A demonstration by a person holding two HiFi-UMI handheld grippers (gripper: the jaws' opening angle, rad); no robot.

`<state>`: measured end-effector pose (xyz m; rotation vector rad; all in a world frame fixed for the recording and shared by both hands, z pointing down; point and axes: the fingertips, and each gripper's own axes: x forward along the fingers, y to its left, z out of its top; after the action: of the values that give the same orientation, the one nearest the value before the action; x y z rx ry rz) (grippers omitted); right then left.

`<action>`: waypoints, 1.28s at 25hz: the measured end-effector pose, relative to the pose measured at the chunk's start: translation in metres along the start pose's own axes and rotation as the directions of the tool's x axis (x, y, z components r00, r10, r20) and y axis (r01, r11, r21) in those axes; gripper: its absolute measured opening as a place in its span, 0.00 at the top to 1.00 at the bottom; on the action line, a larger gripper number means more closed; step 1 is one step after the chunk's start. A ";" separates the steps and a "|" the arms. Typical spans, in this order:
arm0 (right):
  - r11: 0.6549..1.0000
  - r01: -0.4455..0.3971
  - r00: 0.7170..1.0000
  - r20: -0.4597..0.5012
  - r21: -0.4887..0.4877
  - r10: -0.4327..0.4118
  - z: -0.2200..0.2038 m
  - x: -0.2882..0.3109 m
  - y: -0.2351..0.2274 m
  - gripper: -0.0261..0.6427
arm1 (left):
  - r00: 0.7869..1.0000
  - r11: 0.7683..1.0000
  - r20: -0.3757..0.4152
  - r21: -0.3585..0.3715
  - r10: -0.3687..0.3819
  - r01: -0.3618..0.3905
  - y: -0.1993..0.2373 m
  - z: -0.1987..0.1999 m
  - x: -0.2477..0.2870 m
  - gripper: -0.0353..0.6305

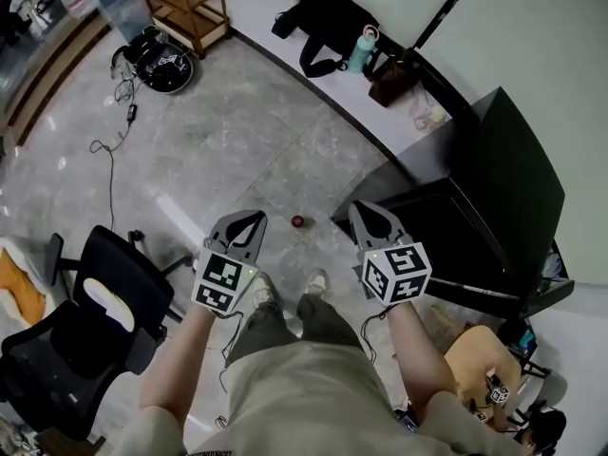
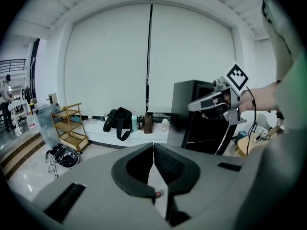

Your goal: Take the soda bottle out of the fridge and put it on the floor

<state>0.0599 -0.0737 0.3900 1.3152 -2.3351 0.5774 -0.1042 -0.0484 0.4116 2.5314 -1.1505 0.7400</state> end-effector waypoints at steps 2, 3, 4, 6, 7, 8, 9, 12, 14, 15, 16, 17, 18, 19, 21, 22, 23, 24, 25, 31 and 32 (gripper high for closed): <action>1.000 -0.013 1.000 0.015 -0.023 0.013 0.011 -0.014 0.011 0.97 | 0.999 1.000 0.037 0.015 0.013 -0.014 -0.004 0.020 -0.021 0.94; 0.999 -0.022 1.000 0.022 -0.028 0.023 0.015 -0.020 0.016 0.97 | 0.998 0.999 0.053 0.024 0.021 -0.022 -0.006 0.029 -0.031 0.94; 0.999 -0.031 0.999 0.030 -0.031 0.032 0.020 -0.026 0.021 0.97 | 0.997 0.999 0.068 0.031 0.028 -0.030 -0.007 0.037 -0.040 0.94; 0.998 -0.045 0.998 0.050 -0.037 0.047 0.031 -0.039 0.029 0.97 | 0.994 0.998 0.099 0.035 0.041 -0.045 -0.011 0.053 -0.056 0.94; 0.998 -0.050 0.997 0.062 -0.043 0.053 0.038 -0.045 0.031 0.97 | 0.993 0.998 0.112 0.034 0.047 -0.051 -0.012 0.060 -0.062 0.94; 0.997 -0.054 0.996 0.074 -0.048 0.058 0.046 -0.051 0.033 0.97 | 0.991 0.998 0.122 0.033 0.052 -0.056 -0.013 0.068 -0.068 0.94; 0.997 -0.057 0.994 0.086 -0.050 0.061 0.054 -0.057 0.036 0.97 | 0.990 0.998 0.130 0.034 0.055 -0.060 -0.014 0.075 -0.074 0.94; 0.997 -0.065 0.989 0.130 -0.053 0.071 0.078 -0.083 0.052 0.97 | 0.984 0.996 0.164 0.051 0.062 -0.071 -0.021 0.094 -0.102 0.94; 0.996 -0.065 0.982 0.175 -0.062 0.075 0.100 -0.097 0.064 0.97 | 0.976 0.993 0.205 0.070 0.075 -0.091 -0.020 0.110 -0.122 0.94; 0.996 -0.064 0.978 0.196 -0.066 0.075 0.109 -0.103 0.069 0.97 | 0.971 0.992 0.224 0.077 0.081 -0.101 -0.019 0.117 -0.131 0.94; 0.996 -0.063 0.974 0.212 -0.069 0.076 0.117 -0.109 0.073 0.97 | 0.967 0.991 0.240 0.080 0.087 -0.109 -0.018 0.123 -0.139 0.94; 0.995 -0.064 0.971 0.225 -0.073 0.079 0.124 -0.114 0.077 0.97 | 0.963 0.990 0.254 0.081 0.092 -0.116 -0.018 0.128 -0.146 0.94; 0.995 -0.067 0.968 0.237 -0.077 0.083 0.131 -0.120 0.081 0.97 | 0.959 0.989 0.267 0.080 0.095 -0.121 -0.017 0.133 -0.152 0.94; 0.994 -0.070 0.964 0.249 -0.084 0.089 0.137 -0.125 0.085 0.97 | 0.956 0.989 0.278 0.080 0.097 -0.124 -0.017 0.139 -0.157 0.94; 0.991 -0.076 0.956 0.275 -0.106 0.103 0.148 -0.136 0.093 0.97 | 0.950 0.988 0.298 0.085 0.096 -0.127 -0.017 0.150 -0.168 0.94; 0.990 -0.078 0.951 0.289 -0.119 0.109 0.154 -0.141 0.097 0.97 | 0.946 0.988 0.310 0.089 0.096 -0.129 -0.017 0.155 -0.173 0.94; 0.988 -0.077 0.946 0.303 -0.132 0.115 0.160 -0.146 0.102 0.97 | 0.941 0.987 0.325 0.091 0.096 -0.132 -0.018 0.161 -0.179 0.94; 0.987 -0.076 0.941 0.317 -0.145 0.119 0.166 -0.151 0.106 0.97 | 0.933 0.987 0.345 0.089 0.097 -0.135 -0.018 0.167 -0.185 0.94; 0.985 -0.074 0.935 0.331 -0.156 0.123 0.173 -0.156 0.110 0.97 | 0.924 0.987 0.368 0.083 0.099 -0.138 -0.018 0.173 -0.192 0.94; 0.980 -0.045 0.895 0.427 -0.195 0.126 0.211 -0.190 0.127 0.97 | 0.893 0.985 0.436 0.077 0.108 -0.157 -0.017 0.201 -0.226 0.94; 0.979 -0.038 0.889 0.441 -0.203 0.125 0.216 -0.196 0.128 0.97 | 0.890 0.984 0.443 0.080 0.109 -0.160 -0.017 0.204 -0.229 0.94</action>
<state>0.0124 0.0096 0.0863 1.3794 -2.7453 0.0615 -0.1485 0.0173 0.1150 2.8278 -1.4722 0.2678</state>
